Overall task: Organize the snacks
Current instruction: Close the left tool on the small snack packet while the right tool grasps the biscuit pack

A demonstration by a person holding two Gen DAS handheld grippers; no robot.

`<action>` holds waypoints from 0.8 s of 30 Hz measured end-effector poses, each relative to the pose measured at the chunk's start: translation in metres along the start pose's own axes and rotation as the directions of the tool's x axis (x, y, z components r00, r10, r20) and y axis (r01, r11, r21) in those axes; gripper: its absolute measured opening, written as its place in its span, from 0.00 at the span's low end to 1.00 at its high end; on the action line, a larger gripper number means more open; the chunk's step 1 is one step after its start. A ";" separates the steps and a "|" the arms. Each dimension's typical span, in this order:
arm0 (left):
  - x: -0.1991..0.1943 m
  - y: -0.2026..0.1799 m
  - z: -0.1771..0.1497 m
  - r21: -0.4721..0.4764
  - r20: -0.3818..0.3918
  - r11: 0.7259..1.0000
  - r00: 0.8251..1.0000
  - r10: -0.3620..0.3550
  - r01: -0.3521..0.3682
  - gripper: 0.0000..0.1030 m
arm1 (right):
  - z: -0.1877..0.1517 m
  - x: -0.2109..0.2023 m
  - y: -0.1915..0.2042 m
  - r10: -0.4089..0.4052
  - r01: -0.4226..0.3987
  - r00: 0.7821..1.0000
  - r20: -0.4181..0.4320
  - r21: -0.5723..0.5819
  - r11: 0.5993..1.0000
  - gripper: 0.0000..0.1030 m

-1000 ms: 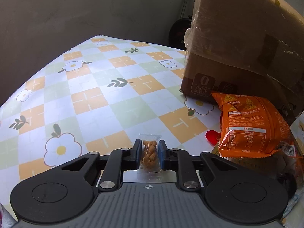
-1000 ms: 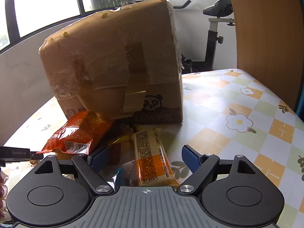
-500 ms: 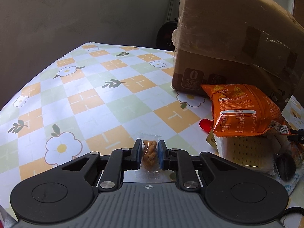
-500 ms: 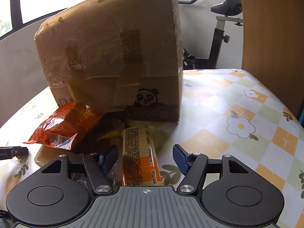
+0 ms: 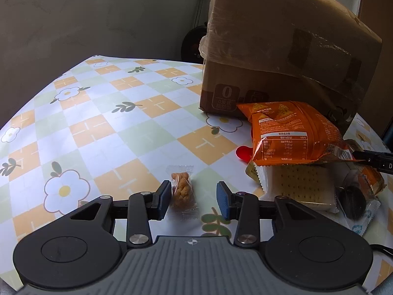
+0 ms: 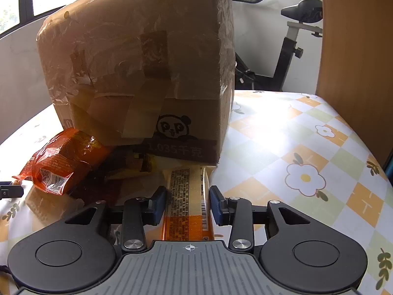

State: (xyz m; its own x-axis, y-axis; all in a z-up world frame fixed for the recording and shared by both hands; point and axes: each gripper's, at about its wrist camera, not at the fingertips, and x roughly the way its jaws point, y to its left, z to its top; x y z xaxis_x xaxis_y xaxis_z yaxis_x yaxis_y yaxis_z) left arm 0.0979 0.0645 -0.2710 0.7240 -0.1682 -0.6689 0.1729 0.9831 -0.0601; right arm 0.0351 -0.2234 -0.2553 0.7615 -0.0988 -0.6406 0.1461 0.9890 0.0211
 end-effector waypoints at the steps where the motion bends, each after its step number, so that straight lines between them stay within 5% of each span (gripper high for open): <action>1: 0.000 -0.001 -0.001 0.008 0.005 1.000 1.000 0.011 -0.011 0.41 | -0.001 0.000 -0.001 0.001 -0.001 1.000 0.002 -0.001 1.000 0.34; 4: 0.002 0.001 -0.001 0.014 0.020 0.999 0.999 0.034 -0.034 0.36 | -0.003 0.002 -0.003 0.006 -0.006 1.000 0.000 0.008 1.000 0.35; 6: 0.003 0.002 0.000 0.025 0.028 0.997 0.997 0.073 -0.074 0.19 | -0.005 0.004 -0.003 0.007 -0.007 1.000 -0.002 0.009 1.000 0.35; 24: -0.004 0.004 -0.008 0.000 0.067 0.997 0.995 0.076 -0.077 0.18 | -0.014 0.006 -0.006 0.039 -0.040 0.999 0.015 0.026 0.999 0.34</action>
State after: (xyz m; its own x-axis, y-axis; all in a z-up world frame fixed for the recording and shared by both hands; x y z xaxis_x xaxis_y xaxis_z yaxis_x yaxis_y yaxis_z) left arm 0.0903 0.0701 -0.2740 0.7784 -0.0970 -0.6202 0.1168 0.9931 -0.0087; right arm 0.0298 -0.2287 -0.2696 0.7761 -0.0614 -0.6276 0.1320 0.9890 0.0665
